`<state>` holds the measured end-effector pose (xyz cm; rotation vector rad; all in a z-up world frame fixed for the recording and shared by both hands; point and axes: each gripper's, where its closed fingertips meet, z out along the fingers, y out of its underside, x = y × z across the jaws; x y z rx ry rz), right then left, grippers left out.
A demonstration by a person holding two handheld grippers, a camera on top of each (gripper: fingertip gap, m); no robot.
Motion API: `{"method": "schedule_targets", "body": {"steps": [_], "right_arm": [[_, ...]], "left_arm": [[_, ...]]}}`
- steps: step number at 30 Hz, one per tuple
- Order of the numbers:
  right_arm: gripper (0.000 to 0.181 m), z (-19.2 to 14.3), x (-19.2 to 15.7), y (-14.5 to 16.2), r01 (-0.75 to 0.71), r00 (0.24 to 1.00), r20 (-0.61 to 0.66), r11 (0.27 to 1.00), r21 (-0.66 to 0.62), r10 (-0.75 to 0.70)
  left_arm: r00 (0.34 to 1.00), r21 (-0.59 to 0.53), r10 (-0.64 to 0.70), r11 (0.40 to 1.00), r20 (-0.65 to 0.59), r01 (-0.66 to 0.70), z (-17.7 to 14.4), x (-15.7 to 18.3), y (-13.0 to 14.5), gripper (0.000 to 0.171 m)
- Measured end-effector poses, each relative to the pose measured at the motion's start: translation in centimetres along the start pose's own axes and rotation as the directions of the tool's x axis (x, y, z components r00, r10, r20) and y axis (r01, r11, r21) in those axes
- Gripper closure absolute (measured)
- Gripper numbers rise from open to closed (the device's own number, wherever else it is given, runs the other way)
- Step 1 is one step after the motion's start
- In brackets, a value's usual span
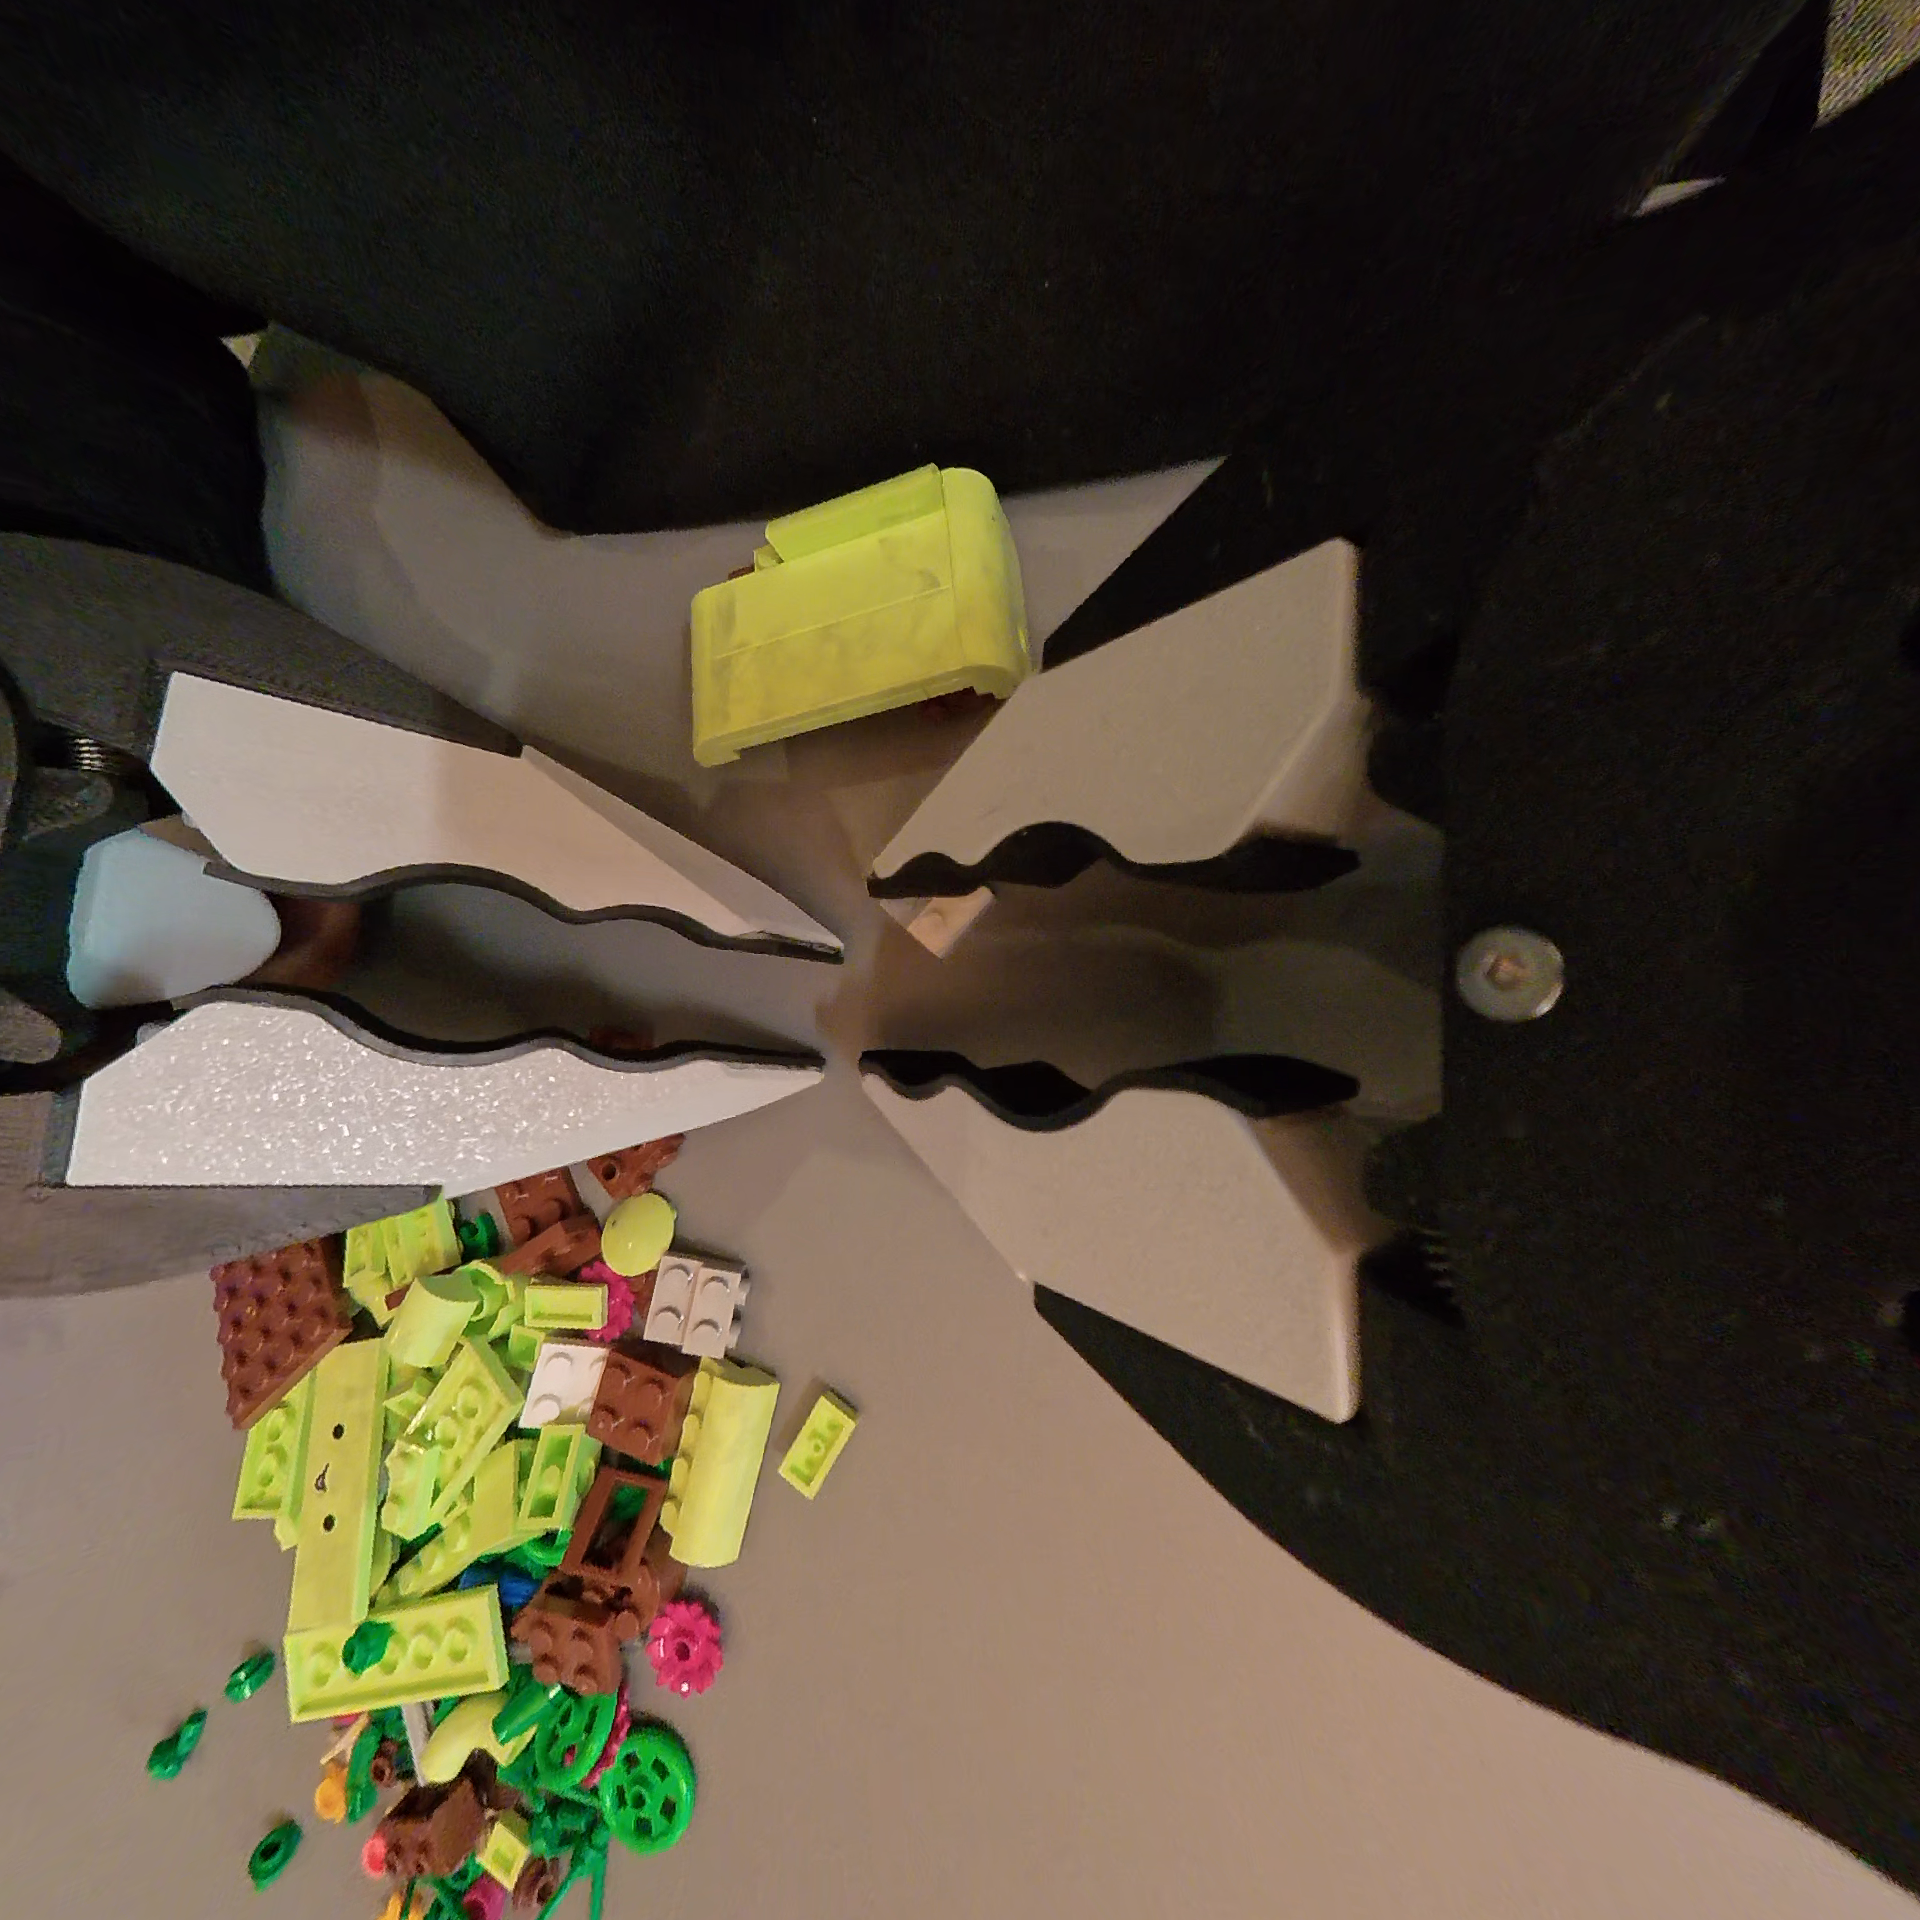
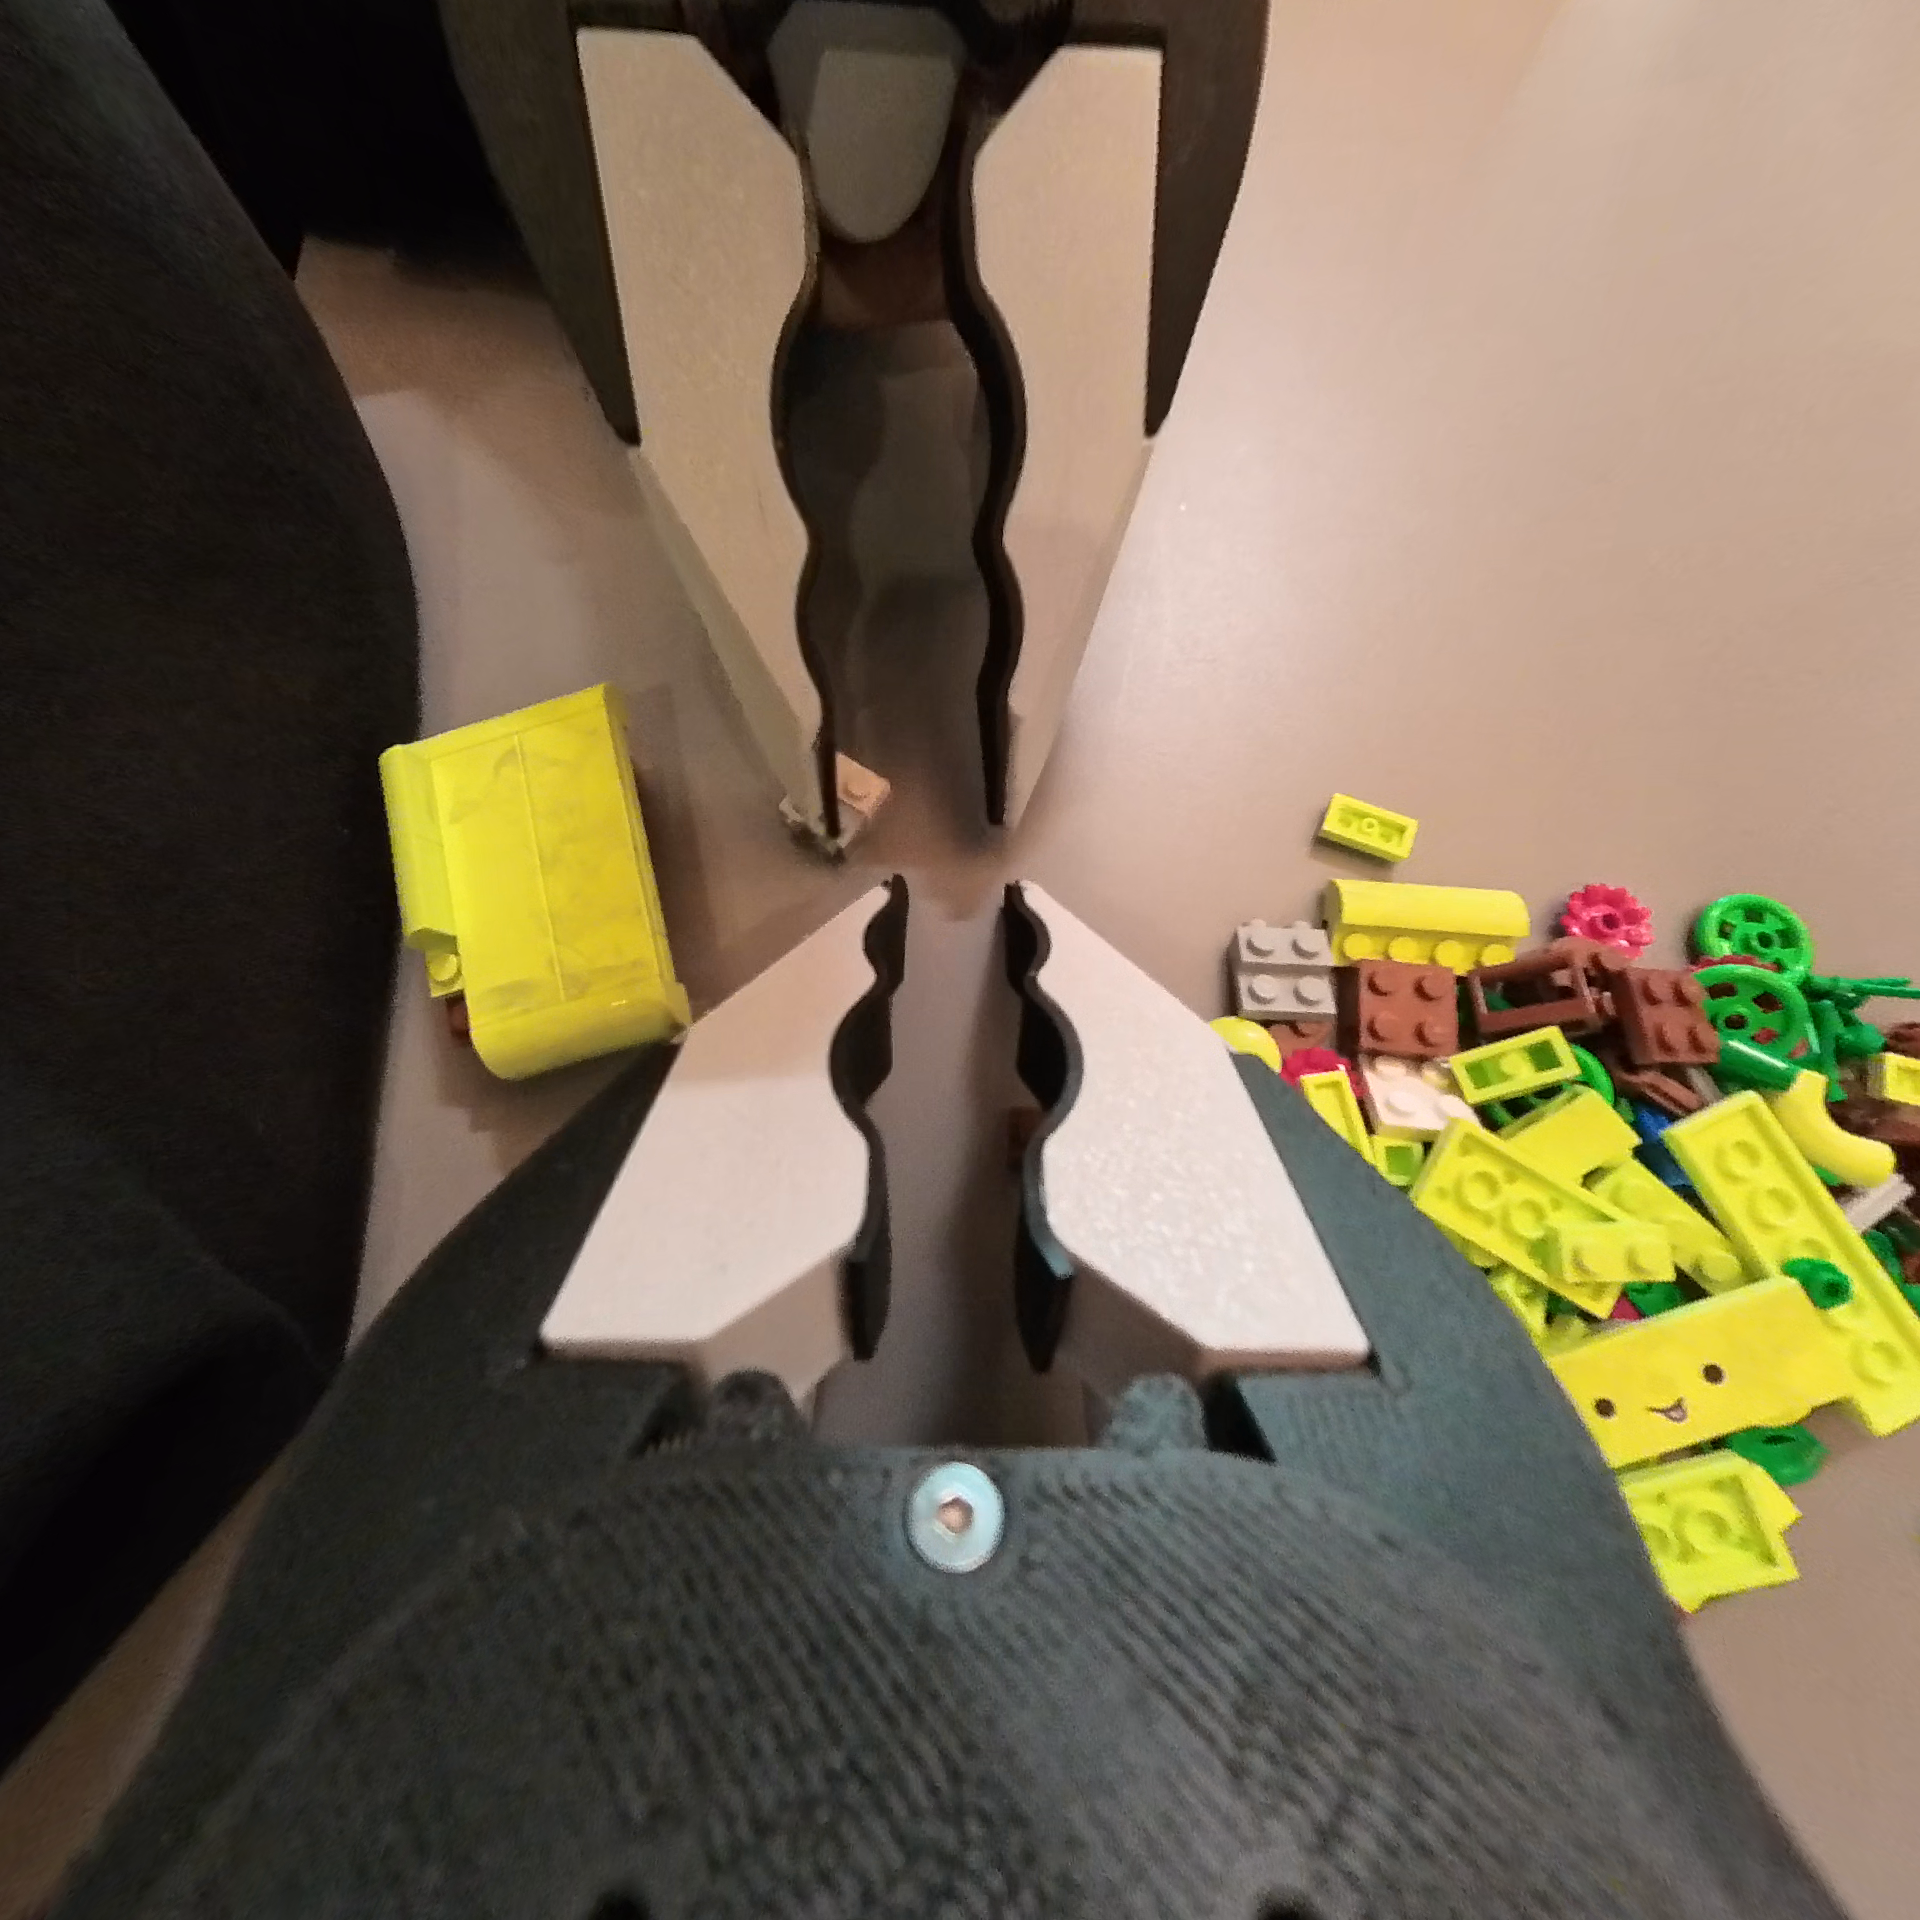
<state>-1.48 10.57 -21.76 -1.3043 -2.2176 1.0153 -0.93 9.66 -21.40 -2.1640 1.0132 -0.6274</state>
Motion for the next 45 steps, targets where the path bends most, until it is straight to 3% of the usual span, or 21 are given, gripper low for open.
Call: {"method": "schedule_targets", "body": {"steps": [5, 10, 17, 23, 28, 31, 33, 37, 42, 45], "right_arm": [[0.164, -0.1, 0.1, -0.1, -0.001, 1.0, -0.011, 1.0, 0.004, 0.001], [0.164, -0.1, -1.2, -0.9, -0.014, 0.998, 0.063, 0.999, 0.029, 0.012], [0.169, 0.5, -1.2, -0.8, -0.014, 0.997, 0.07, 1.0, 0.001, 0.014], [0.174, 0.4, -2.2, -0.8, -0.023, 0.993, 0.12, 1.0, 0.0, 0.023], [0.173, 0.2, -1.5, -1.0, -0.009, 0.997, 0.079, 1.0, 0.014, 0.008], [0.173, -0.3, -0.5, -1.1, -0.02, 0.999, 0.034, 0.999, 0.028, 0.019], [0.173, -0.3, -0.1, -0.6, -0.031, 0.999, 0.02, 0.999, 0.007, 0.031], [0.177, 0.3, -1.1, -0.2, -0.049, 0.997, 0.065, 0.999, -0.007, 0.049], [0.173, 0.5, -2.3, -1.1, -0.041, 0.989, 0.14, 0.999, 0.033, 0.035], [0.176, 0.2, -2.2, -1.1, 0.0, 0.993, 0.114, 1.0, 0.026, -0.003]], "left_arm": [[1.0, 0.05, -0.003, 0.999, 0.027, 0.001, -1.2, -0.5, -0.4, 0.15], [0.998, 0.042, -0.03, 0.999, -0.052, 0.033, -1.8, 1.2, 0.5, 0.157], [0.998, -0.039, 0.023, 0.999, 0.058, -0.02, -0.4, 0.4, 1.4, 0.15], [0.982, -0.004, -0.015, 1.0, 0.191, 0.016, -1.3, -2.3, 1.2, 0.152], [0.985, 0.049, -0.03, 0.999, 0.171, 0.022, -1.8, -2.0, 0.5, 0.154], [0.993, 0.079, -0.066, 0.995, 0.099, 0.058, -1.7, -0.9, -0.1, 0.153], [0.982, 0.101, -0.14, 0.987, 0.128, 0.127, -1.6, -1.0, -0.5, 0.137], [0.945, 0.147, -0.281, 0.955, 0.168, 0.258, -1.3, -0.5, -0.5, 0.136], [0.912, 0.107, -0.287, 0.958, 0.294, 0.266, -0.9, -0.8, 0.8, 0.141], [0.911, 0.119, -0.296, 0.955, 0.288, 0.273, -0.8, -0.8, 0.5, 0.141]]}}
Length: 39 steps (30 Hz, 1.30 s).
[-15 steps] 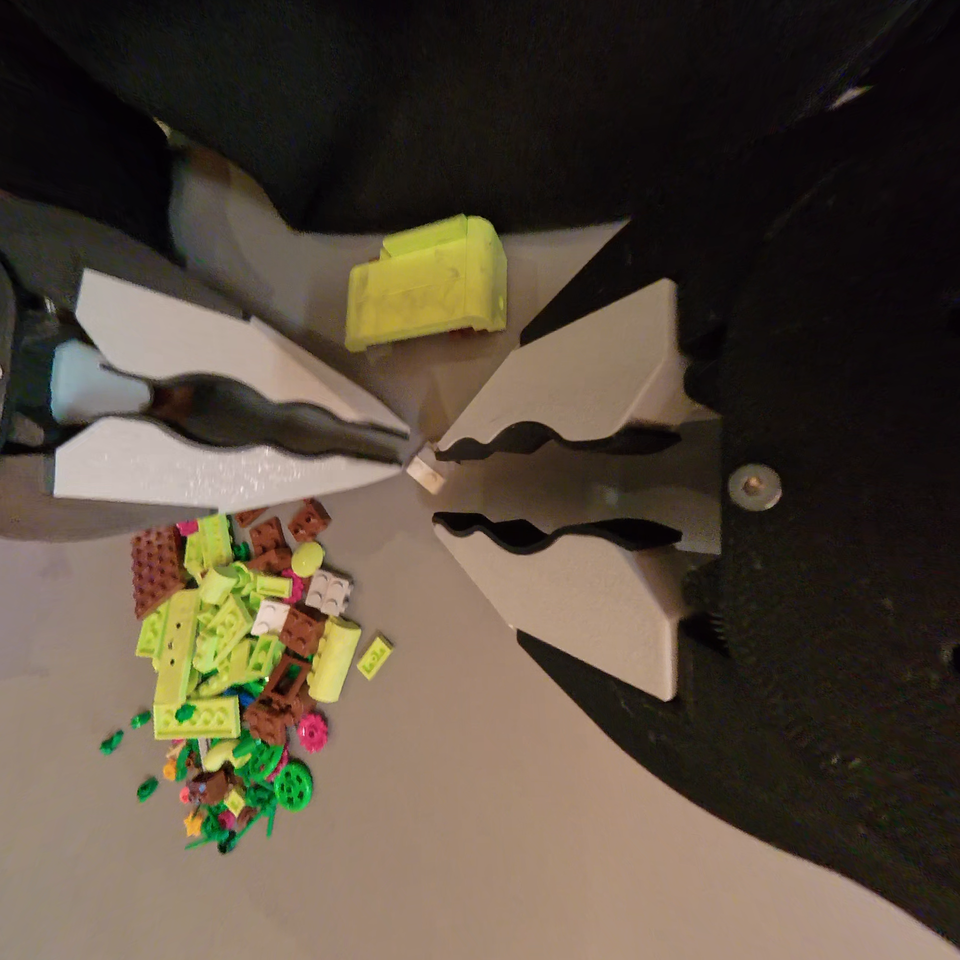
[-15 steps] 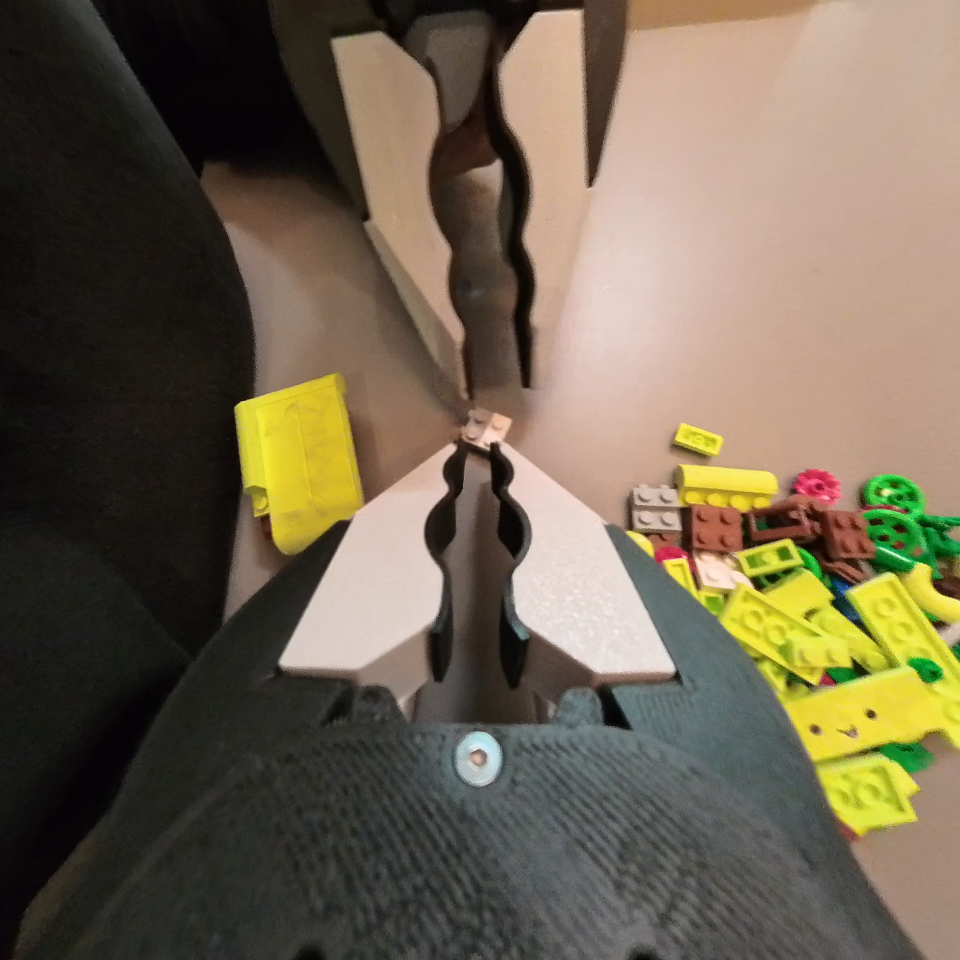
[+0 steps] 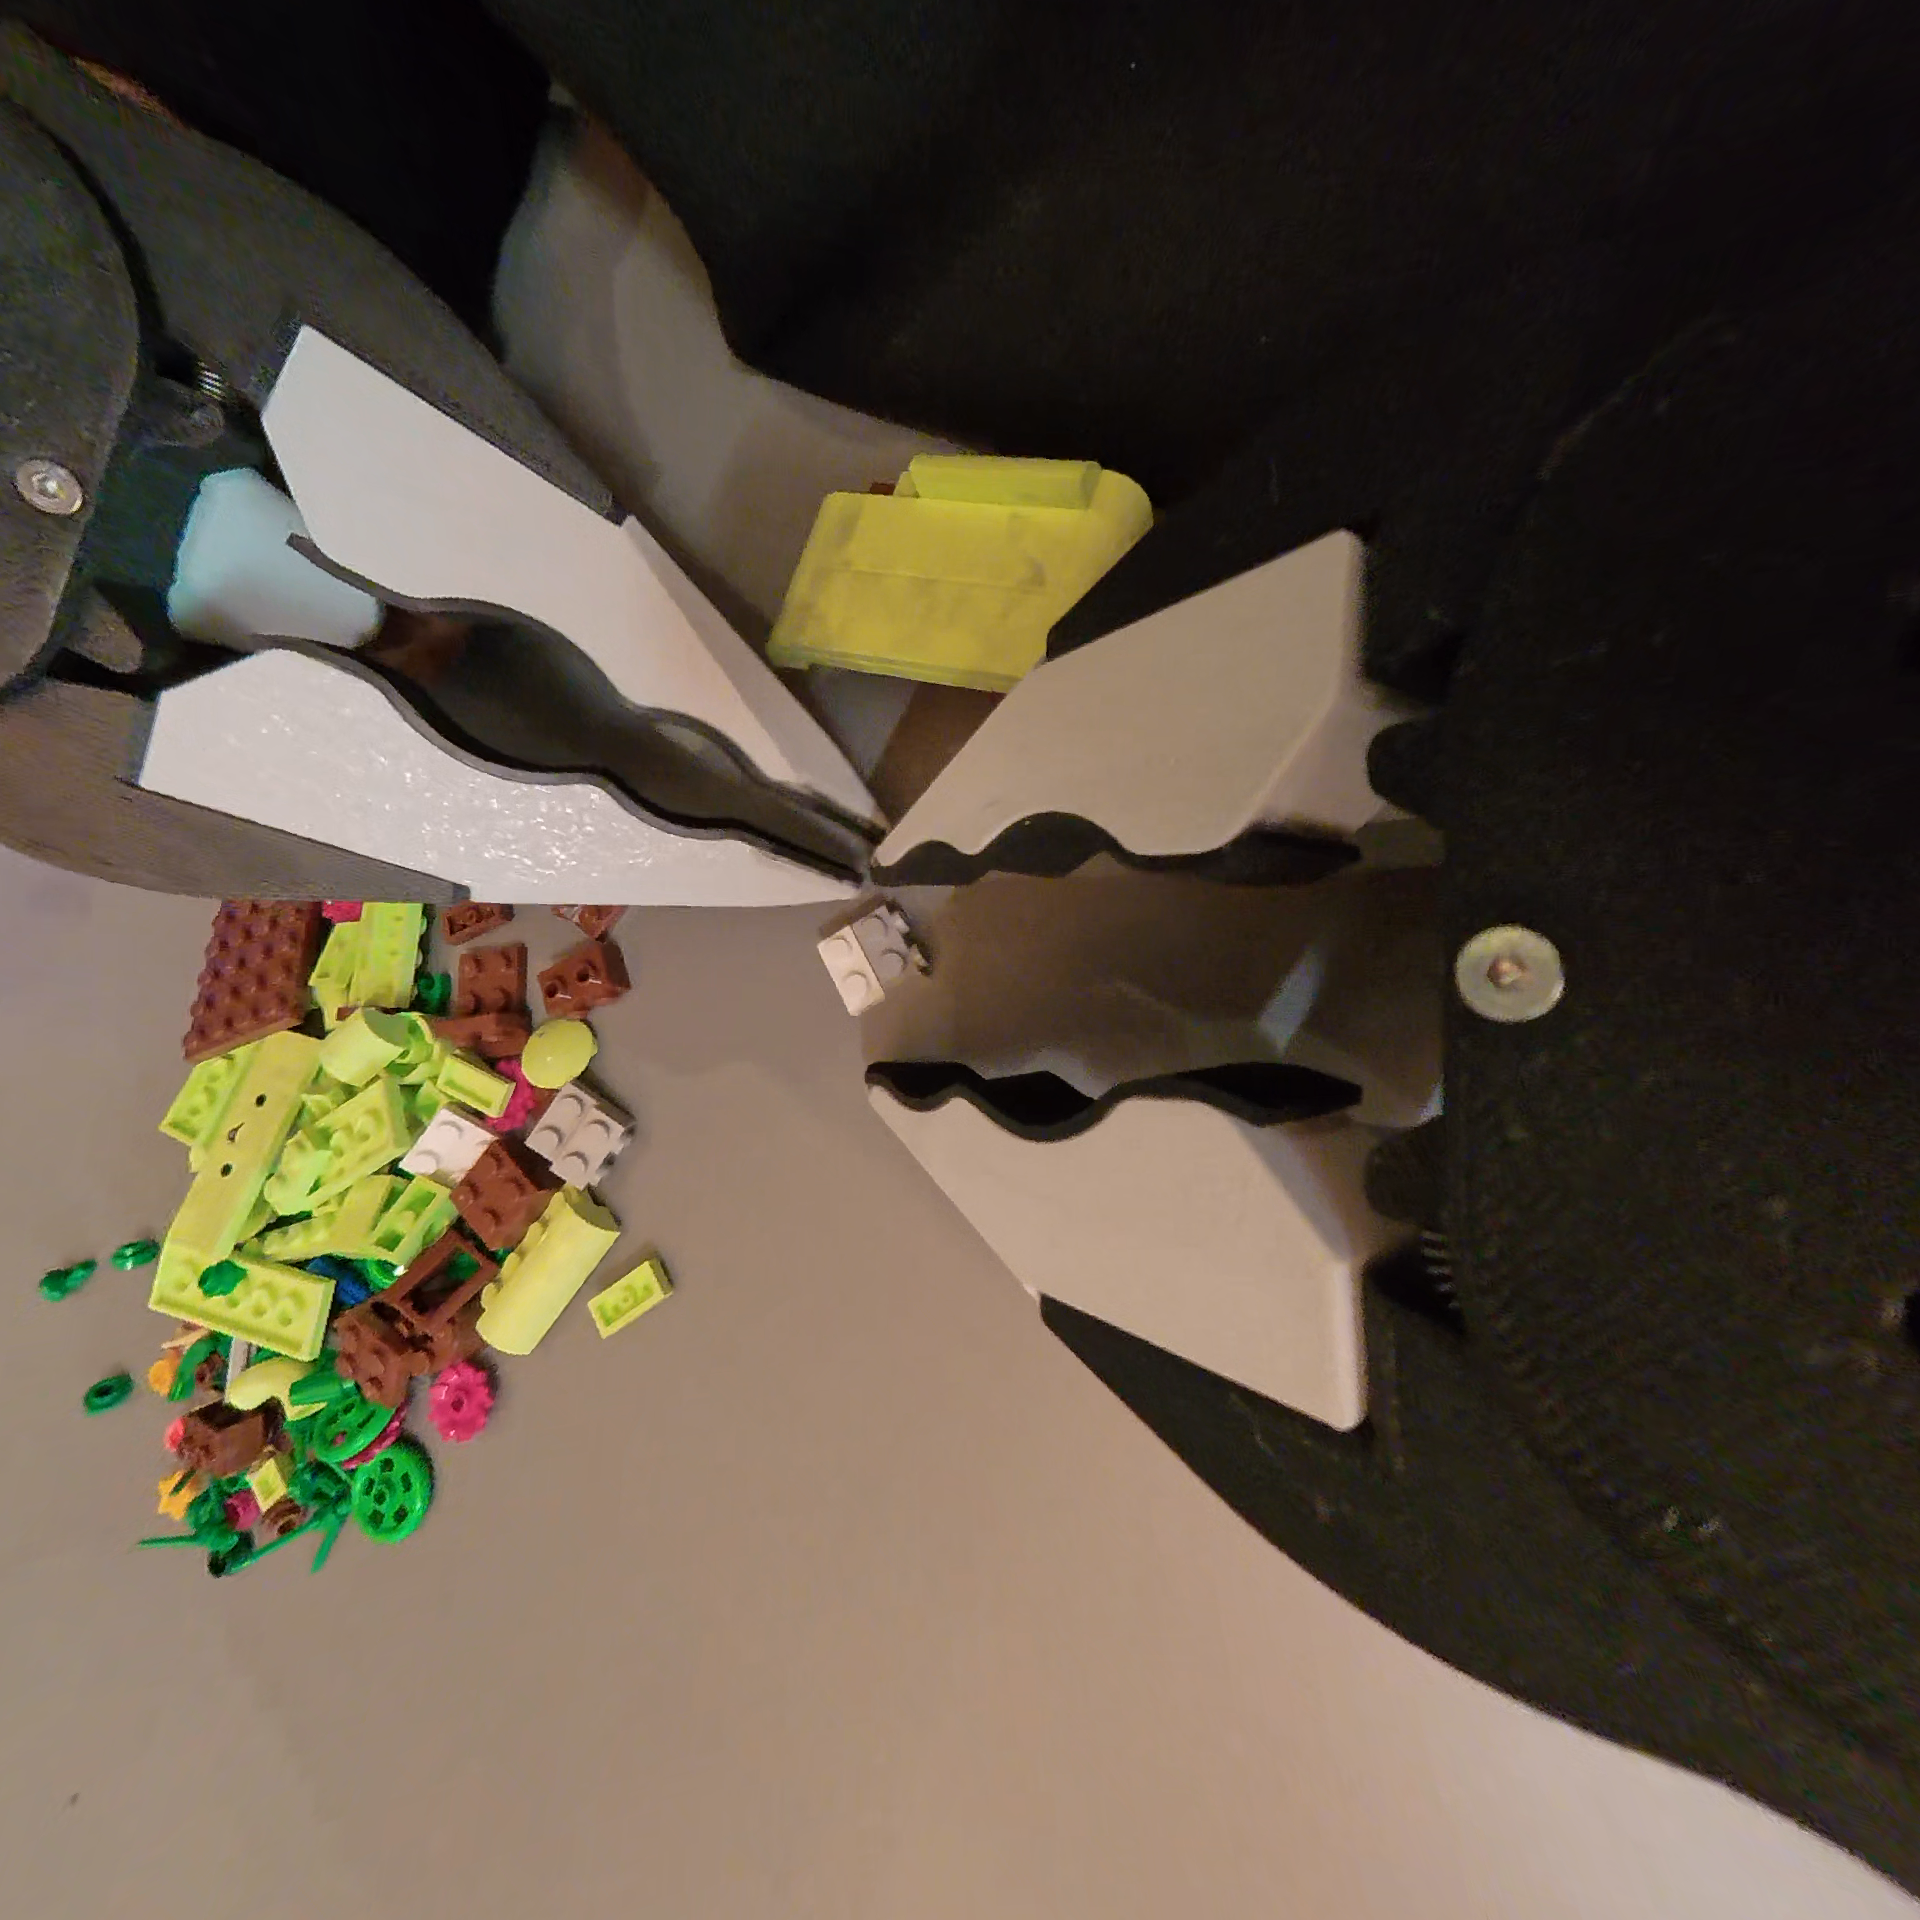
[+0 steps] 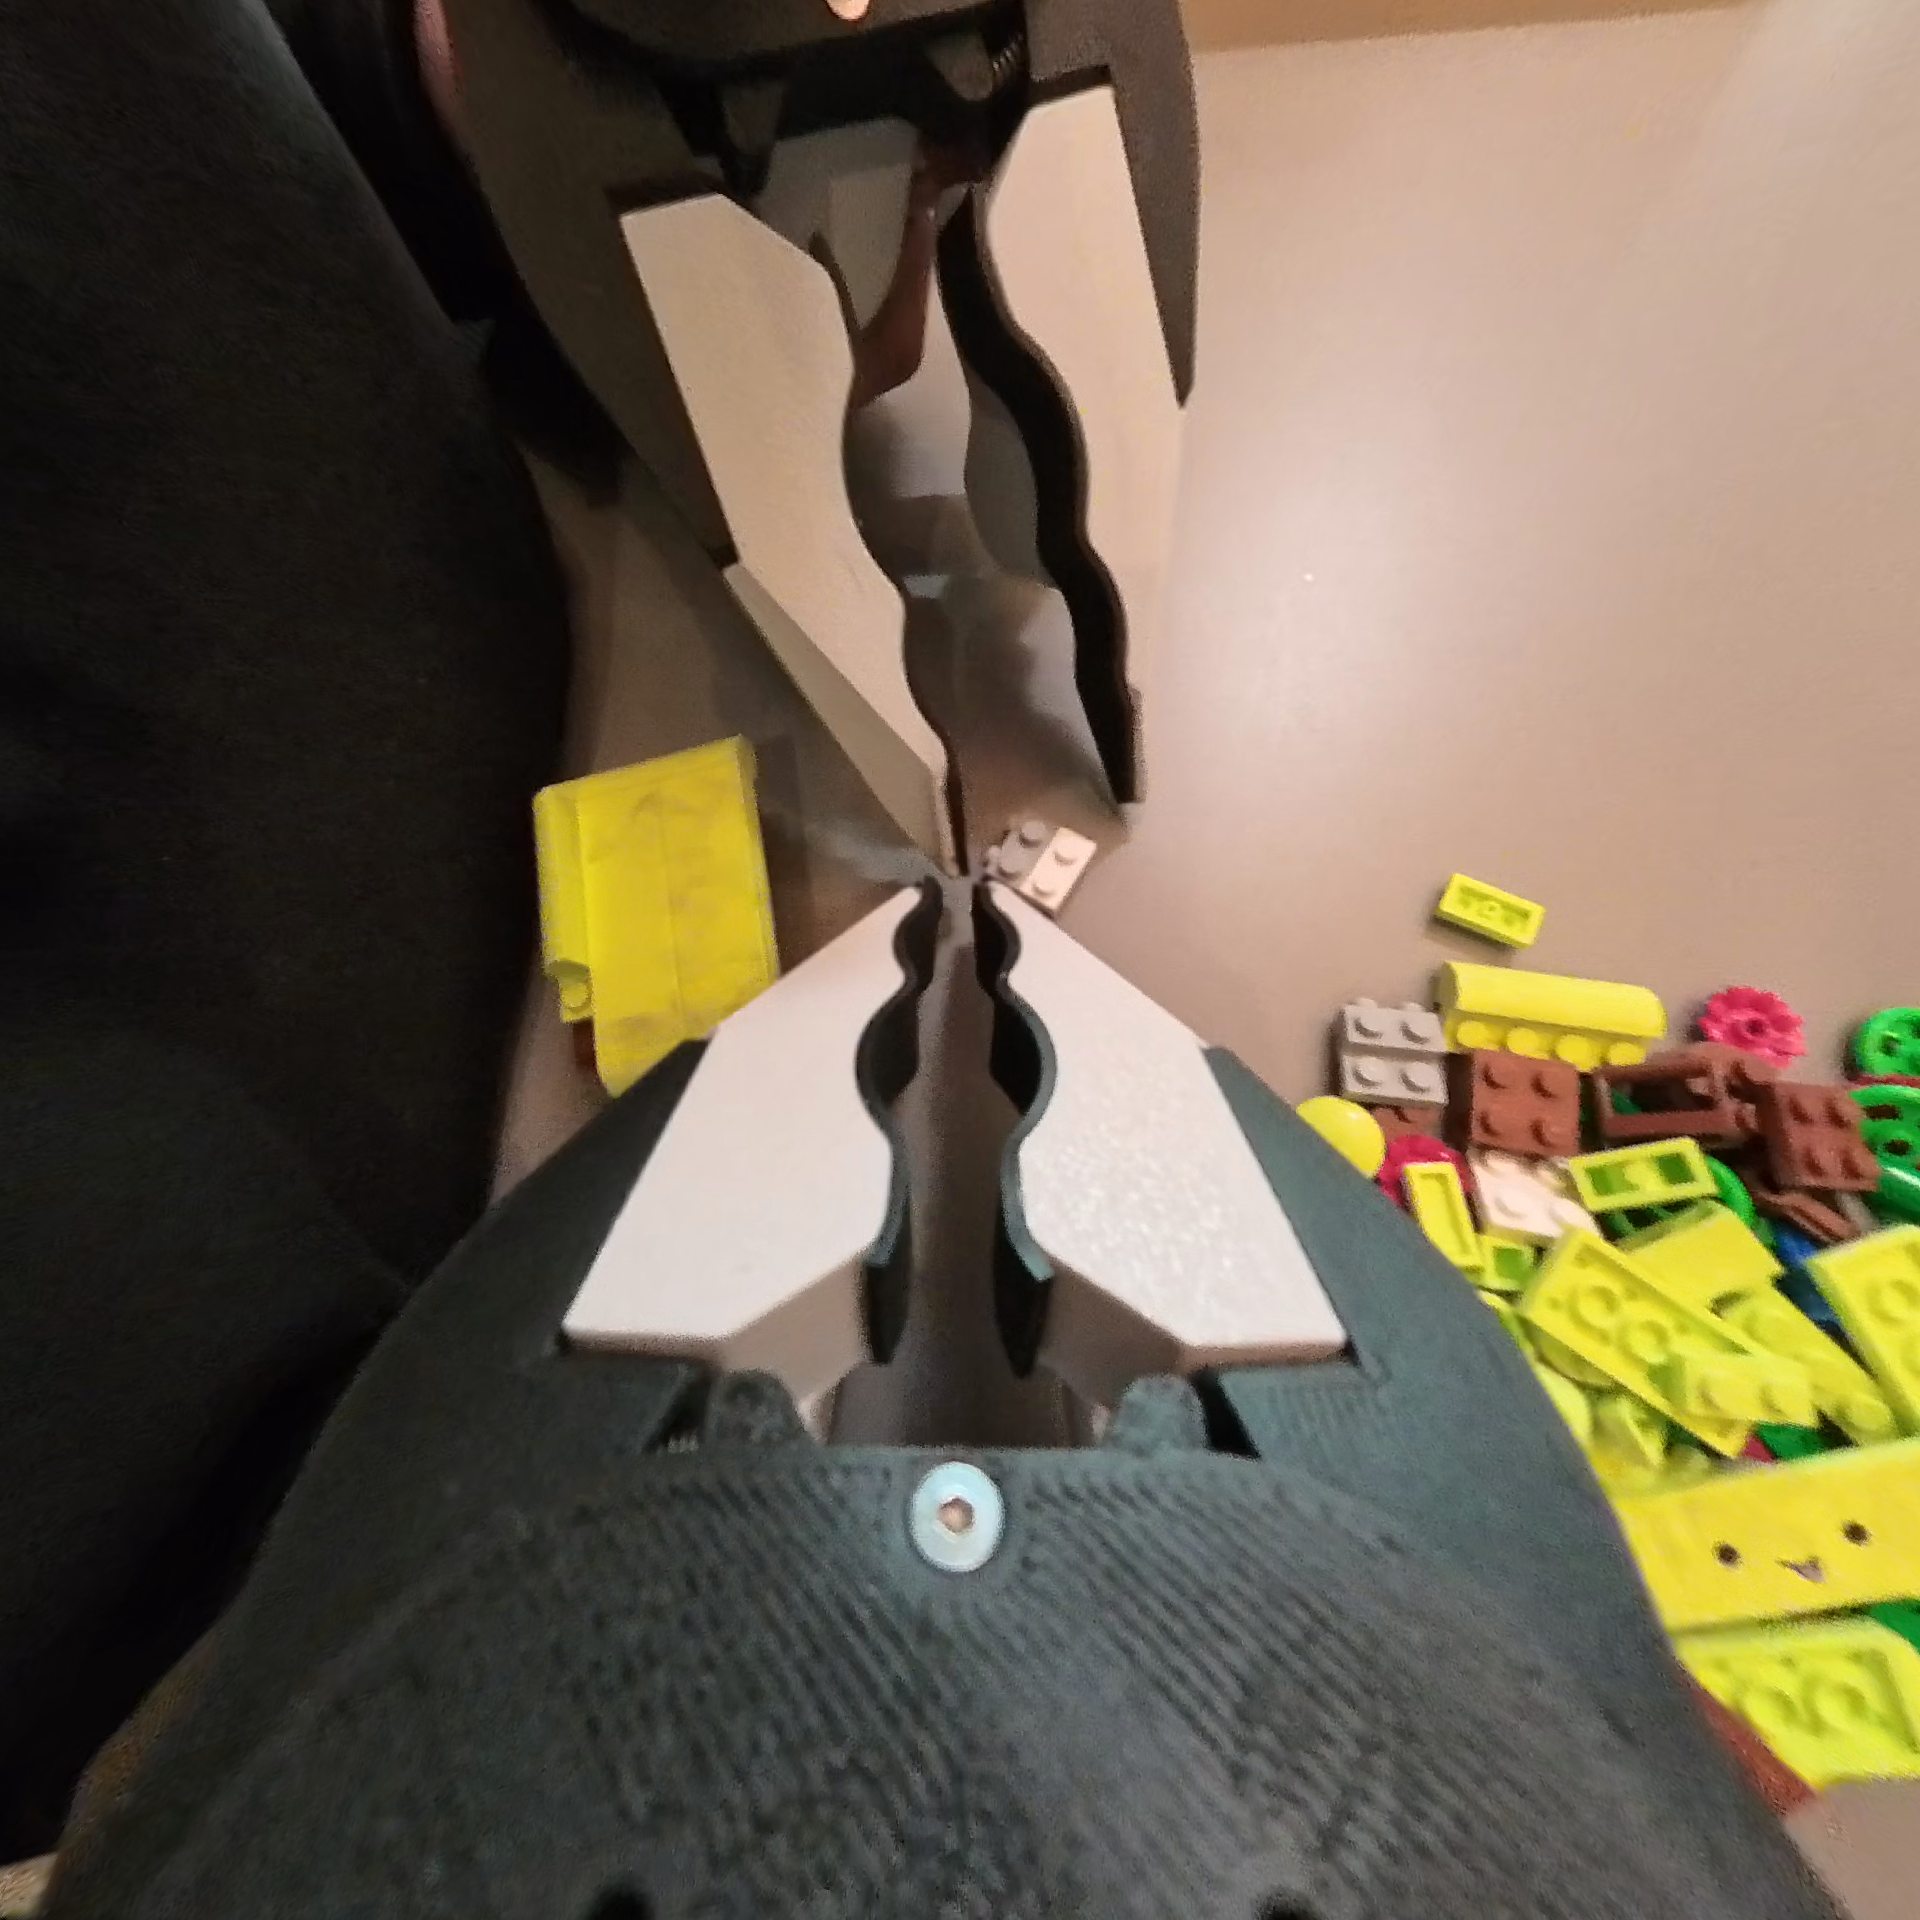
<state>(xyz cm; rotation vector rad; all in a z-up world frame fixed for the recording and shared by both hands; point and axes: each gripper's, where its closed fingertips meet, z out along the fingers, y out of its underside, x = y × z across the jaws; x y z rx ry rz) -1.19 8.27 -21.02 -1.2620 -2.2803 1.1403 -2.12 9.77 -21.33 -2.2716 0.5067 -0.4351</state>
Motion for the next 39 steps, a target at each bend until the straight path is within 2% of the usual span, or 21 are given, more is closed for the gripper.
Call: {"method": "schedule_targets", "body": {"steps": [5, 10, 14, 17, 20, 24, 32, 39], "right_arm": [[0.174, -0.6, 1.6, 0.4, 0.009, 0.996, -0.089, 1.0, -0.02, -0.011], [0.172, 0.1, 0.9, 0.6, 0.009, 0.998, -0.058, 1.0, -0.025, -0.011], [0.171, -0.4, 1.9, 0.6, 0.011, 0.994, -0.104, 1.0, -0.018, -0.013], [0.167, -0.9, 2.7, 0.2, -0.004, 0.99, -0.143, 1.0, 0.011, 0.005], [0.164, -1.0, 3.4, 0.1, -0.017, 0.986, -0.168, 1.0, 0.013, 0.019], [0.16, -0.7, 3.4, 0.0, -0.023, 0.988, -0.15, 1.0, 0.001, 0.023], [0.162, 0.1, 2.3, -0.1, 0.061, 0.995, -0.083, 0.998, -0.029, -0.063], [0.167, 0.1, 1.9, 0.1, 0.114, 0.989, -0.086, 0.992, -0.059, -0.119]], "left_arm": [[1.0, -0.025, 0.005, 1.0, 0.005, -0.005, 0.5, 0.0, 0.1, 0.144], [0.993, -0.052, 0.107, 0.993, 0.052, -0.104, 0.7, -0.9, 0.2, 0.154], [0.993, -0.053, 0.118, 0.992, 0.016, -0.117, 0.5, -1.7, 0.1, 0.149], [0.995, -0.043, 0.093, 0.995, -0.027, -0.094, 0.4, -2.0, -0.1, 0.152], [0.988, -0.044, 0.13, 0.99, -0.078, -0.134, 0.3, -1.7, 0.0, 0.158], [0.979, -0.06, 0.182, 0.98, -0.092, -0.187, 0.6, -1.4, 0.1, 0.158], [0.937, -0.048, 0.315, 0.944, -0.147, -0.325, 0.7, -0.3, 0.3, 0.158], [0.942, -0.076, 0.273, 0.953, -0.196, -0.292, 0.8, 0.2, 0.4, 0.157]]}}
